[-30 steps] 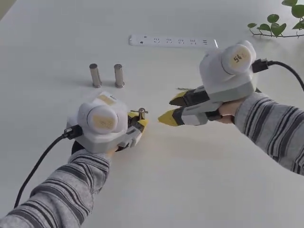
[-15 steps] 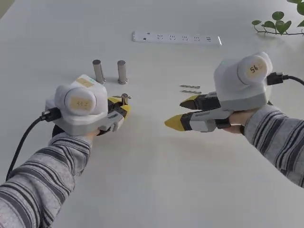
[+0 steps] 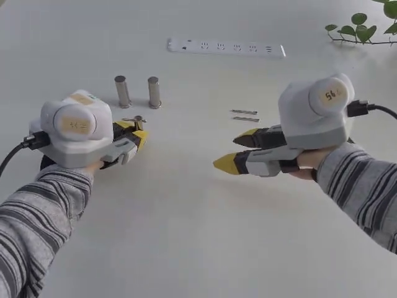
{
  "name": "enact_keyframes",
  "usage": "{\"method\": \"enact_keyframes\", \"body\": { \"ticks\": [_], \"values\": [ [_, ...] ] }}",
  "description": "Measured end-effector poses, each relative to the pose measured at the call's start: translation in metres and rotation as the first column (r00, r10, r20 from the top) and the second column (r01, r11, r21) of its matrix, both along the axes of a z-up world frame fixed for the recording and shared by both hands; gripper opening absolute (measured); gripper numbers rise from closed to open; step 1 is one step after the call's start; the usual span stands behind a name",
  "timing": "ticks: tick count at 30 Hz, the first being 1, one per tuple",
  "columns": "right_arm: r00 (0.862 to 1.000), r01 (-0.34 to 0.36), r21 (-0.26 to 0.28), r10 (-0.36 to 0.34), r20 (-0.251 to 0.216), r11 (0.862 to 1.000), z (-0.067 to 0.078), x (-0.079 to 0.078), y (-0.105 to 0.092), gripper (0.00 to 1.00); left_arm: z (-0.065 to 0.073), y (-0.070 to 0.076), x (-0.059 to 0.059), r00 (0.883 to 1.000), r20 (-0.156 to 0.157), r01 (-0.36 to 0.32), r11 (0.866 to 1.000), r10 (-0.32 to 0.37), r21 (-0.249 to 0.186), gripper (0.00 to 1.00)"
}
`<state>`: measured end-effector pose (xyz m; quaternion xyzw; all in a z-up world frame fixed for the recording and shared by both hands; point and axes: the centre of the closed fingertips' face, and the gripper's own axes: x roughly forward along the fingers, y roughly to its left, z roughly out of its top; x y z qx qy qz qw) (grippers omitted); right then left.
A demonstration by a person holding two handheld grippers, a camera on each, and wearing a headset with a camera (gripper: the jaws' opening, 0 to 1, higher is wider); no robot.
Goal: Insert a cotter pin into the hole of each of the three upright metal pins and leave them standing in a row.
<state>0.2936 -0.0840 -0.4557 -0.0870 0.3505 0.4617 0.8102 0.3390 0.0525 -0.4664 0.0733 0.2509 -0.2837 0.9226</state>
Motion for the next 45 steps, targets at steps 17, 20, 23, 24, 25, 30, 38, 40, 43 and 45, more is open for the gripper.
{"method": "enact_keyframes", "body": {
  "ticks": [17, 20, 23, 24, 25, 30, 38, 40, 43, 45],
  "values": [
    [1.0, 0.021, 0.001, -0.021, -0.002, 1.0, 0.001, 0.004, -0.002, 0.37, -0.001, 0.001, 0.003, 1.0, 0.001, 0.01, 0.999, -0.01, -0.035, 0.06],
    [1.0, 0.022, 0.003, -0.022, -0.003, 1.0, 0.001, 0.004, -0.002, 0.37, -0.002, 0.002, 0.003, 1.0, -0.01, 0.003, 0.999, -0.004, -0.04, 0.06],
    [1.0, 0.026, 0.006, -0.026, -0.003, 1.0, 0.002, 0.005, -0.002, 0.37, -0.005, 0.004, 0.002, 1.0, -0.023, -0.005, 0.999, 0.004, -0.038, 0.08],
    [1.0, 0.028, 0.006, -0.028, -0.004, 1.0, 0.002, 0.005, -0.001, 0.37, -0.006, 0.005, 0.001, 1.0, -0.026, -0.008, 0.999, 0.008, -0.035, 0.09],
    [1.0, 0.03, 0.007, -0.03, -0.002, 1.0, 0.003, 0.004, -0.001, 0.37, -0.007, 0.006, 0.001, 1.0, -0.027, -0.01, 0.999, 0.009, -0.037, 0.1],
    [0.999, 0.034, 0.01, -0.034, 0.002, 0.999, 0.006, 0.006, 0.002, 0.37, -0.006, 0.007, 0.0, 0.999, -0.03, -0.014, 0.999, 0.013, -0.043, 0.13],
    [0.998, 0.035, 0.045, -0.037, 0.055, 0.998, 0.018, 0.02, 0.016, 0.37, 0.0, 0.008, -0.006, 1.0, -0.027, -0.013, 0.999, 0.012, -0.049, 0.33],
    [0.997, 0.037, 0.062, -0.041, 0.069, 0.997, 0.02, 0.026, 0.021, 0.37, 0.004, 0.008, -0.007, 1.0, -0.022, -0.013, 0.998, 0.012, -0.062, 0.41],
    [0.993, 0.038, 0.087, -0.047, 0.106, 0.996, 0.025, 0.038, 0.027, 0.37, 0.011, 0.01, -0.009, 1.0, -0.012, -0.009, 0.998, 0.008, -0.065, 0.47],
    [0.99, 0.04, 0.101, -0.053, 0.131, 0.994, 0.028, 0.046, 0.034, 0.37, 0.016, 0.01, -0.011, 1.0, -0.004, -0.008, 0.997, 0.008, -0.079, 0.52]
  ]
}}
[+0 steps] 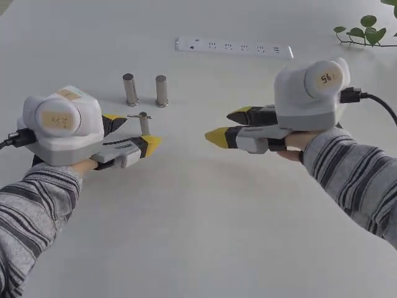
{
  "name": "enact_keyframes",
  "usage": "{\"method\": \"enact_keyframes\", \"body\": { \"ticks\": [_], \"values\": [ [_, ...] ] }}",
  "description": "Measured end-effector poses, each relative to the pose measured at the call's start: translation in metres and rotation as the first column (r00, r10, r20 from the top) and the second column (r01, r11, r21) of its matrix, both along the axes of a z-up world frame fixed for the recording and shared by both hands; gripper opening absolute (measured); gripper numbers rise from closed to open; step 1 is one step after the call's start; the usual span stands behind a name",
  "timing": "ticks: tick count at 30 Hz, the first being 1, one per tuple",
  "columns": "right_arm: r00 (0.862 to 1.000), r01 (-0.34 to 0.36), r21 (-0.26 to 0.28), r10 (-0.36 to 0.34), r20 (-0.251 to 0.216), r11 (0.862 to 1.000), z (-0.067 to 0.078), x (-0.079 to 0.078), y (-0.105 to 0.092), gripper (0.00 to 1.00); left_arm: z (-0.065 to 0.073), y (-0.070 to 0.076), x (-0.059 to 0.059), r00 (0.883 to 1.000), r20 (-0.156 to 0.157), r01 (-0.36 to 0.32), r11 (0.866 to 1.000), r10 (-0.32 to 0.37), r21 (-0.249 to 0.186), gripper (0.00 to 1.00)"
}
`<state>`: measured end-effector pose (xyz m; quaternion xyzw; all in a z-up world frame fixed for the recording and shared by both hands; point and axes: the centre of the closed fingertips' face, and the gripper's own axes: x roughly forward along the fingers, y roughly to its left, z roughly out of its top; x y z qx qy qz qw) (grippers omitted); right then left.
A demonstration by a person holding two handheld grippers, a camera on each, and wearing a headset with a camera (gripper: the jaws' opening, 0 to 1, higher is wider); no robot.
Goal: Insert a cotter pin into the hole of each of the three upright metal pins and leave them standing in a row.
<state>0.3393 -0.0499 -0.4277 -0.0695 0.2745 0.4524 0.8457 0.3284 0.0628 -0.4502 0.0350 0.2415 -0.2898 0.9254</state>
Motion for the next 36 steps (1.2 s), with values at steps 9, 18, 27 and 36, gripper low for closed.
{"method": "enact_keyframes", "body": {
  "ticks": [9, 18, 27, 36],
  "values": [
    [0.997, -0.022, 0.034, 0.02, 0.073, 0.999, 0.003, 0.033, 0.036, 0.38, 0.014, -0.002, -0.012, 1.0, 0.02, -0.002, 1.0, 0.002, -0.009, 0.72],
    [0.994, -0.005, 0.079, -0.004, 0.111, 0.997, -0.005, 0.059, 0.067, 0.35, 0.022, -0.007, -0.026, 0.999, 0.032, 0.027, 1.0, -0.027, -0.01, 0.85],
    [0.995, 0.023, 0.111, -0.034, 0.097, 0.993, -0.013, 0.076, 0.082, 0.3, 0.023, -0.007, -0.028, 0.998, 0.046, 0.033, 0.999, -0.032, -0.017, 0.98],
    [0.994, 0.039, 0.103, -0.048, 0.095, 0.994, -0.028, 0.086, 0.097, 0.24, 0.024, 0.0, -0.029, 0.999, 0.031, 0.011, 0.999, -0.01, -0.034, 0.99]
  ]
}}
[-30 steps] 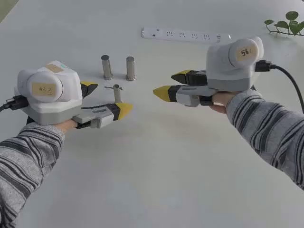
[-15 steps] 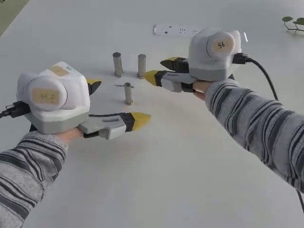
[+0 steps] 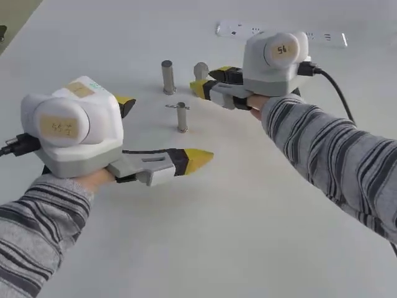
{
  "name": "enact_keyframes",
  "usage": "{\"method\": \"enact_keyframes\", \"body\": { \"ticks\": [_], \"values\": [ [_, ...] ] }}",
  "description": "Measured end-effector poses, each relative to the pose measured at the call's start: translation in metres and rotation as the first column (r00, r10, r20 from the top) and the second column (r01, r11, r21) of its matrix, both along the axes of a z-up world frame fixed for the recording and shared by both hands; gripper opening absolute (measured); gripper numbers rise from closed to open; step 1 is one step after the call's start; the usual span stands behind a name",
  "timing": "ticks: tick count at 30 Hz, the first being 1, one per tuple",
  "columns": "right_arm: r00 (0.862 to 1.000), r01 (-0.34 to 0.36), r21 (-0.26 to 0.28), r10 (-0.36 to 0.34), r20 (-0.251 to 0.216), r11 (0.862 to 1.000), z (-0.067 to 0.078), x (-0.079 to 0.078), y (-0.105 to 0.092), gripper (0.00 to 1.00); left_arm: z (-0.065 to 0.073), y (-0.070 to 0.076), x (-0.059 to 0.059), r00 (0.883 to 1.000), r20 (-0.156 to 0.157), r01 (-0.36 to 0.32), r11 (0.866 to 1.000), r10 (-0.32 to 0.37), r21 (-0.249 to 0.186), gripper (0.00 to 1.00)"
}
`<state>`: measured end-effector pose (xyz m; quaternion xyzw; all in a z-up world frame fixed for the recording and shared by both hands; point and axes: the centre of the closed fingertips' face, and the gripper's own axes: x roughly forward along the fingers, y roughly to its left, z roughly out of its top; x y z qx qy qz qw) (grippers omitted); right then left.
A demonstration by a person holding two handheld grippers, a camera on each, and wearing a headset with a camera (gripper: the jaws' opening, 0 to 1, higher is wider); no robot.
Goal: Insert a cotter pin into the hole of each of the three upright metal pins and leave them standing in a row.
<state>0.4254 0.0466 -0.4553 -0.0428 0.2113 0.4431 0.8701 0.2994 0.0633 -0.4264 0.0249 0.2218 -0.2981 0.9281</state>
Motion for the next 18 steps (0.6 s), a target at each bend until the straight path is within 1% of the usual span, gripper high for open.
{"method": "enact_keyframes", "body": {
  "ticks": [2, 5, 7, 10, 15, 18],
  "values": [
    [1.0, 0.001, 0.007, -0.001, -0.006, 1.0, -0.002, 0.0006, 0.0028, 0.21, 0.0013, 0.0009, -0.0009, 1.0, 0.002, -0.006, 1.0, 0.006, -0.007, 0.99],
    [1.0, 0.009, 0.006, -0.009, -0.002, 1.0, -0.0032, 0.0032, 0.0044, 0.18, 0.0024, 0.0019, -0.0008, 1.0, 0.002, -0.017, 1.0, 0.017, -0.013, 0.99],
    [1.0, 0.014, 0.017, -0.014, -0.006, 1.0, -0.0025, 0.0043, 0.0057, 0.16, 0.0027, 0.0033, -0.0004, 0.999, 0.001, -0.034, 0.999, 0.034, -0.017, 0.99],
    [1.0, 0.016, 0.01, -0.016, 0.004, 1.0, -0.0023, 0.0056, 0.0067, 0.11, 0.0039, 0.0032, -0.0012, 0.999, -0.002, -0.05, 0.998, 0.05, -0.034, 0.99],
    [1.0, 0.006, 0.005, -0.006, 0.006, 1.0, -0.0032, 0.0062, 0.0087, 0.1, 0.0036, 0.0023, -0.0035, 0.999, -0.002, -0.043, 0.999, 0.043, -0.023, 0.99],
    [1.0, 0.017, 0.002, -0.017, 0.0, 1.0, -0.0033, 0.0089, 0.0078, 0.09, 0.005, 0.0033, -0.0028, 0.999, -0.002, -0.052, 0.998, 0.052, -0.028, 0.97]
  ]
}}
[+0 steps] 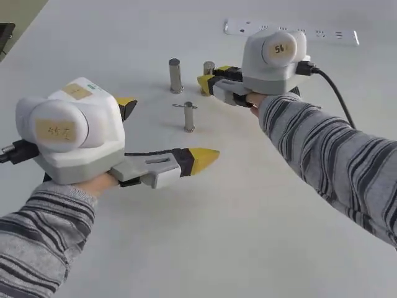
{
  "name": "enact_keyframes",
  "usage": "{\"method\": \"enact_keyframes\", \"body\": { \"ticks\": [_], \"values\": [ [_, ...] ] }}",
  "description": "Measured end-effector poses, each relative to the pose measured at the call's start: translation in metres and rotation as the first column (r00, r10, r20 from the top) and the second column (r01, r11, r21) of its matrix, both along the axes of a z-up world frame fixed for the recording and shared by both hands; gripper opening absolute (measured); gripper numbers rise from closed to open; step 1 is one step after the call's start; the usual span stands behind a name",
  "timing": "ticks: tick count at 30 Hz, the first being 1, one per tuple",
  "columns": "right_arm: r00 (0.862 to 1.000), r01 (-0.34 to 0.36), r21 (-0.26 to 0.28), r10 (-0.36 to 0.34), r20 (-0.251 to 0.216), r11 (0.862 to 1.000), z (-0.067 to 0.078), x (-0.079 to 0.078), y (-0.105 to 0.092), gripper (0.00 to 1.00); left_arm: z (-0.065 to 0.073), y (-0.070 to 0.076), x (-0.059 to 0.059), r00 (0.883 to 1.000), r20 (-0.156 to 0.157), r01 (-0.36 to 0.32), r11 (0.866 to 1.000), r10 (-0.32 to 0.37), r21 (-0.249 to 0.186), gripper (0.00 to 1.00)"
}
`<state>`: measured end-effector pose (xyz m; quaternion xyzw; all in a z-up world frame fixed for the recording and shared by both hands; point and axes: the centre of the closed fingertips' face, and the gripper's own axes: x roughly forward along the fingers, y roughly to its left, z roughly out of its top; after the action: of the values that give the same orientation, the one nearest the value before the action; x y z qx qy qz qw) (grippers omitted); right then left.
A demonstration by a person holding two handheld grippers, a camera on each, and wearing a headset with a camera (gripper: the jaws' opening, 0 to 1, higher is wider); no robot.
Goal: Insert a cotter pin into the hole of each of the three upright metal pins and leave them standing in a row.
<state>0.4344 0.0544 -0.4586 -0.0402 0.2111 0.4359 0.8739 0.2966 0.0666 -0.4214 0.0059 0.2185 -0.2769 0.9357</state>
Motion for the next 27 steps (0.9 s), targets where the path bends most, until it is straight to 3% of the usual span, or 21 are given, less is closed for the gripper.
{"method": "enact_keyframes", "body": {
  "ticks": [5, 11, 17, 27],
  "values": [
    [0.999, 0.018, -0.048, -0.017, 0.028, 0.999, 0.001, 0.003, -0.005, 0.08, 0.002, 0.003, 0.0, 1.0, 0.004, -0.006, 1.0, 0.006, 0.004, 0.97],
    [0.998, 0.024, -0.068, -0.02, 0.06, 0.997, 0.008, -0.002, -0.016, 0.08, 0.003, 0.01, -0.001, 1.0, 0.004, -0.022, 1.0, 0.022, 0.007, 0.96],
    [0.996, 0.001, -0.088, 0.007, 0.086, 0.996, 0.016, -0.018, -0.027, 0.08, 0.006, 0.012, -0.005, 1.0, 0.004, -0.022, 1.0, 0.022, 0.009, 0.96],
    [0.997, -0.017, -0.101, 0.024, 0.07, 0.995, 0.015, -0.051, -0.047, 0.08, 0.012, 0.006, -0.01, 1.0, 0.011, -0.01, 1.0, 0.01, 0.01, 0.96]
  ]
}}
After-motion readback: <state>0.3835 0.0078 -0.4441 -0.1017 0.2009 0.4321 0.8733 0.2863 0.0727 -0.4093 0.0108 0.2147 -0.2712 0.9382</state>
